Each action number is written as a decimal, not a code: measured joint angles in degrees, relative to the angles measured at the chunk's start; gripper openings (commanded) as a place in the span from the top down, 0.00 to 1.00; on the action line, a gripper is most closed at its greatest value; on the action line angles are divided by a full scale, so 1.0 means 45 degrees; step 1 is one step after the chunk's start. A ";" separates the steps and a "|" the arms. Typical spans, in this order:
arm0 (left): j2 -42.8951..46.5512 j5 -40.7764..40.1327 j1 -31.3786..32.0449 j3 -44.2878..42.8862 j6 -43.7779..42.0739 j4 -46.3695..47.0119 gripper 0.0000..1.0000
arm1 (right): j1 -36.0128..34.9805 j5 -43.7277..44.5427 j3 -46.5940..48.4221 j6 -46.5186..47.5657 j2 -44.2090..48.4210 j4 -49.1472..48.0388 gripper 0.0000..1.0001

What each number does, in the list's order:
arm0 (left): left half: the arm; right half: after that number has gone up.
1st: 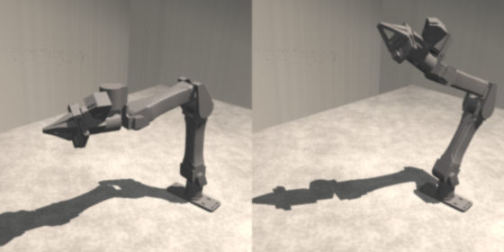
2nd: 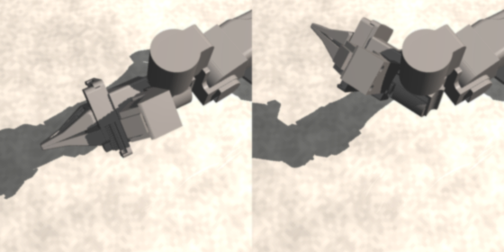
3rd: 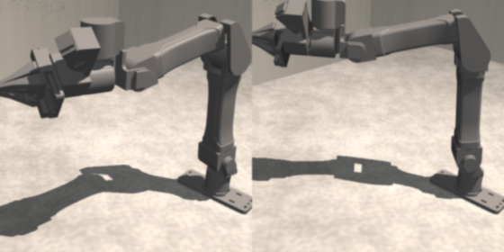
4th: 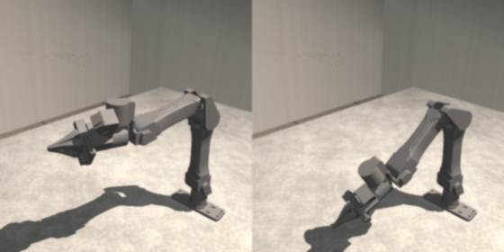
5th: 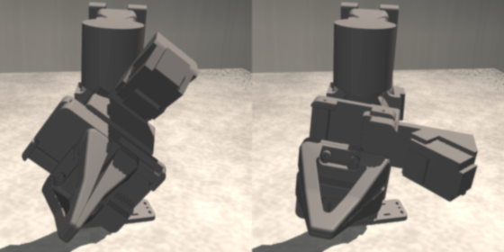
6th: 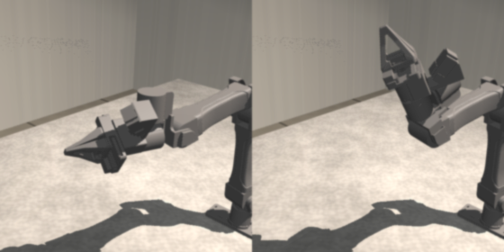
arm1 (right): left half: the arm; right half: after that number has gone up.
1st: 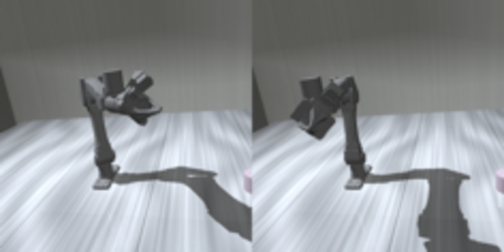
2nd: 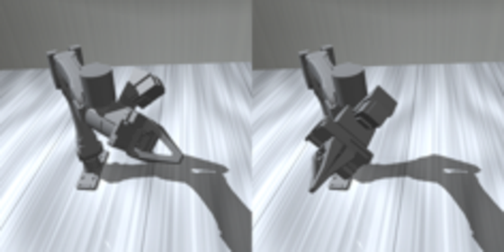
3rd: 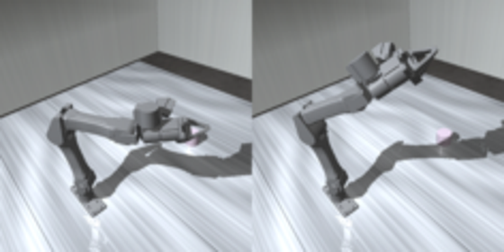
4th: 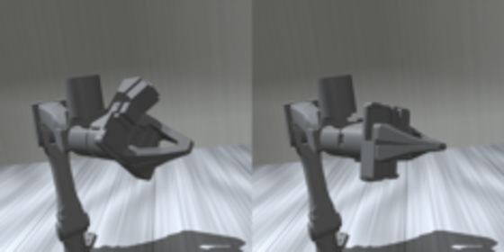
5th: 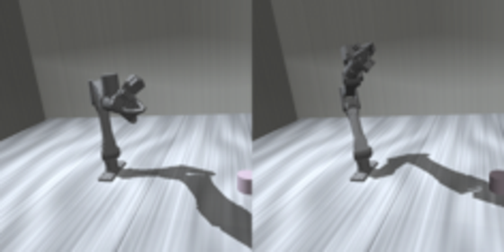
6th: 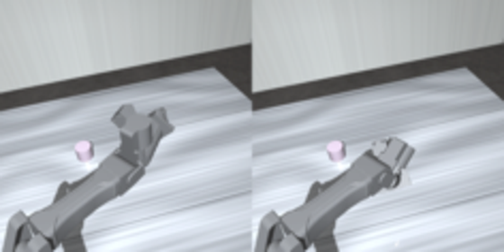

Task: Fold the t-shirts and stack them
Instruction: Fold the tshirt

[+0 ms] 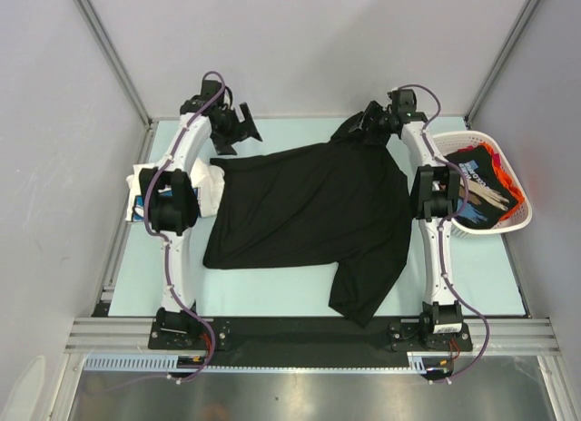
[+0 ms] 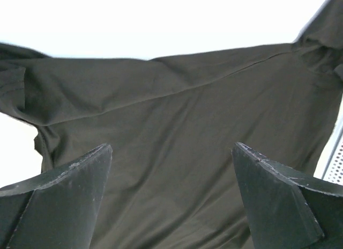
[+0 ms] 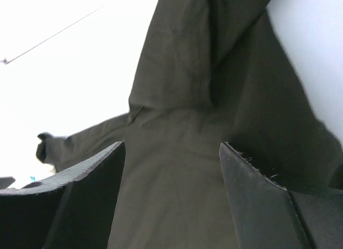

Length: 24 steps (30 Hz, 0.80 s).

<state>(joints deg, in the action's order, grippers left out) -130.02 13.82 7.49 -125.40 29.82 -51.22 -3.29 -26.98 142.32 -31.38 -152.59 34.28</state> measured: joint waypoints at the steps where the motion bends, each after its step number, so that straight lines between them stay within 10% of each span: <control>1: 0.0000 0.0015 -0.0019 0.0121 -0.0039 0.0015 0.00 | -0.0019 0.0126 0.0000 -0.0034 -0.0053 -0.0078 0.30; 21: 0.0000 0.0466 -0.0636 0.0704 -0.0539 0.0010 0.00 | -0.0593 0.3264 0.0121 -0.0437 -0.0937 -0.2589 0.44; 24: 0.0000 0.0529 -0.0743 0.0704 -0.0661 0.0010 0.00 | -0.0695 0.3507 0.0121 -0.0345 -0.0937 -0.2608 0.67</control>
<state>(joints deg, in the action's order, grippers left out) -130.02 16.21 4.14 -122.23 26.85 -51.18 -6.42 -11.20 142.87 -32.93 -156.81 22.55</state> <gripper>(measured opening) 0.996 0.542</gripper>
